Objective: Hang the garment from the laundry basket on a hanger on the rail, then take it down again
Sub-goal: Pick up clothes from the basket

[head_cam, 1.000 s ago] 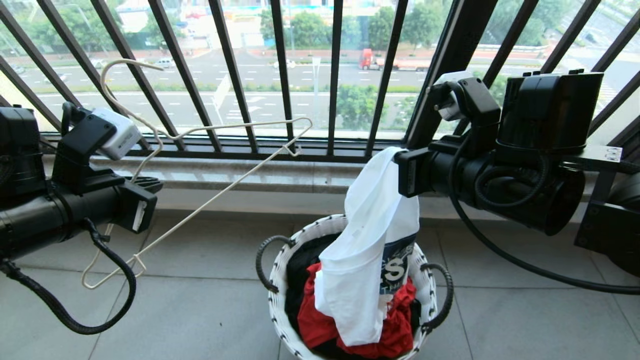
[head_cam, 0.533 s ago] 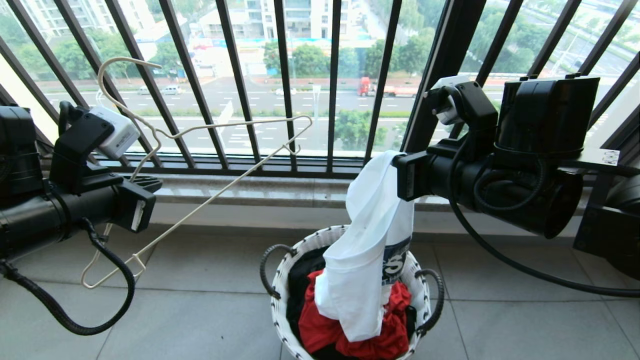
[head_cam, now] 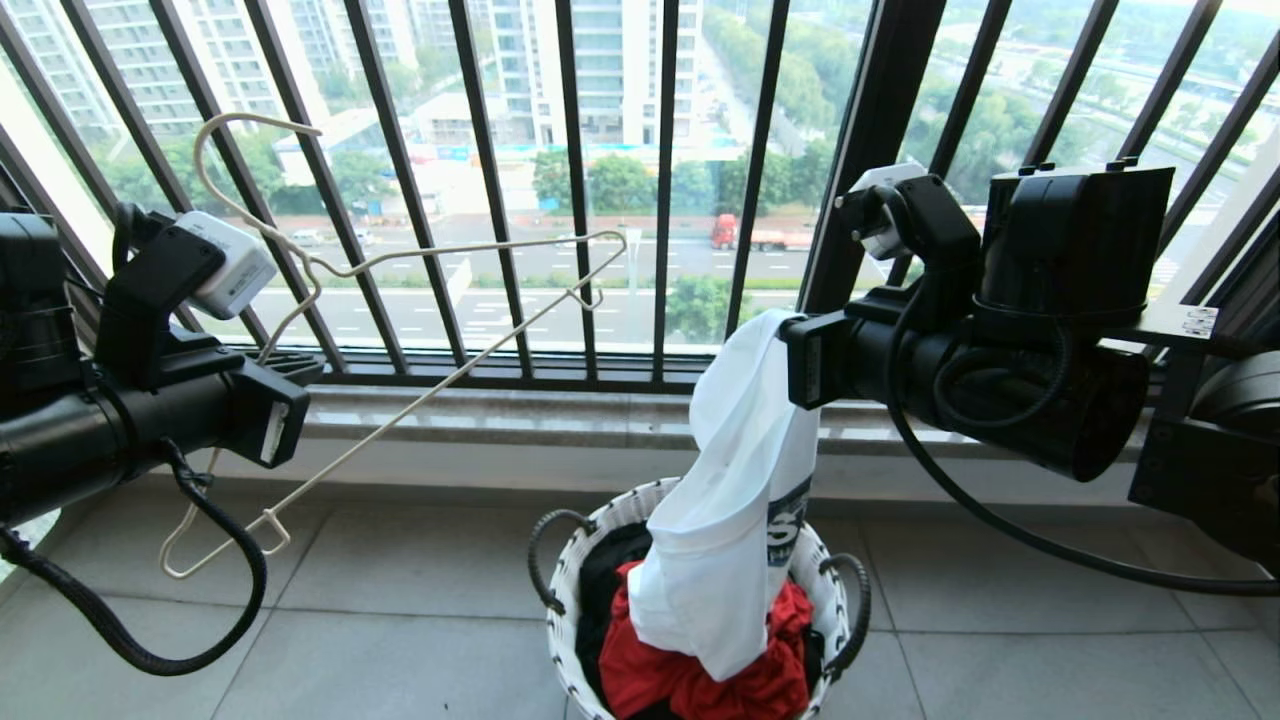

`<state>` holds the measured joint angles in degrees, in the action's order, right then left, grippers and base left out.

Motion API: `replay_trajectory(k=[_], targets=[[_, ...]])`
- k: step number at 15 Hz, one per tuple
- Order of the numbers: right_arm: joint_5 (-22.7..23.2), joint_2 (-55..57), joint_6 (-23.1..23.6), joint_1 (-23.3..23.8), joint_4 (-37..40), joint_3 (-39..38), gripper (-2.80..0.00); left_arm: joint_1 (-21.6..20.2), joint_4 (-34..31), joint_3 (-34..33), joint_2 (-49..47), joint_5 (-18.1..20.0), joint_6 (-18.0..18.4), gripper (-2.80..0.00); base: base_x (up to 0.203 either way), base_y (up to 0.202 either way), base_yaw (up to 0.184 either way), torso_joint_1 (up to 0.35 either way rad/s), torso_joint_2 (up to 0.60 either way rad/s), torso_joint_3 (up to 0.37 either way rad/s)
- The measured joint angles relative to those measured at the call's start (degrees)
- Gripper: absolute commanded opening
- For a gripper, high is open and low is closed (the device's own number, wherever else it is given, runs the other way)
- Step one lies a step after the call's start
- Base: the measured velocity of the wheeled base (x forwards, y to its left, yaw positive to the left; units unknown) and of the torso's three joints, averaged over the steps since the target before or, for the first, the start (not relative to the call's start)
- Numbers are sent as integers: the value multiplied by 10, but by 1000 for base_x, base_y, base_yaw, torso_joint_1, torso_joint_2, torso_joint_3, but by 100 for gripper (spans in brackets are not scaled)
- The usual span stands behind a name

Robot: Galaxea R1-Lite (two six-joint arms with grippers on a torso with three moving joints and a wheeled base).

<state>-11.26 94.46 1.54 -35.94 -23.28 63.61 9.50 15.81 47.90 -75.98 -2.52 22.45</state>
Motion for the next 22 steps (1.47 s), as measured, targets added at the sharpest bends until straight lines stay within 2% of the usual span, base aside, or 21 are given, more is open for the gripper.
replay_trajectory(k=[13, 19, 22], targets=[[0, 1, 0, 0, 0, -2, -280, 3, 1, -5, -1, 0, 1, -280, 0, 0, 0, 1, 2, 196], [0, 7, -1, 1, -10, -1, -280, 4, 0, -9, 0, 1, 7, -280, 0, 0, 0, 2, 0, 26], [-2, 15, 2, 1, -30, 0, -280, 23, -10, -12, 7, 0, 7, -280, 0, 0, 0, 0, 0, 0]])
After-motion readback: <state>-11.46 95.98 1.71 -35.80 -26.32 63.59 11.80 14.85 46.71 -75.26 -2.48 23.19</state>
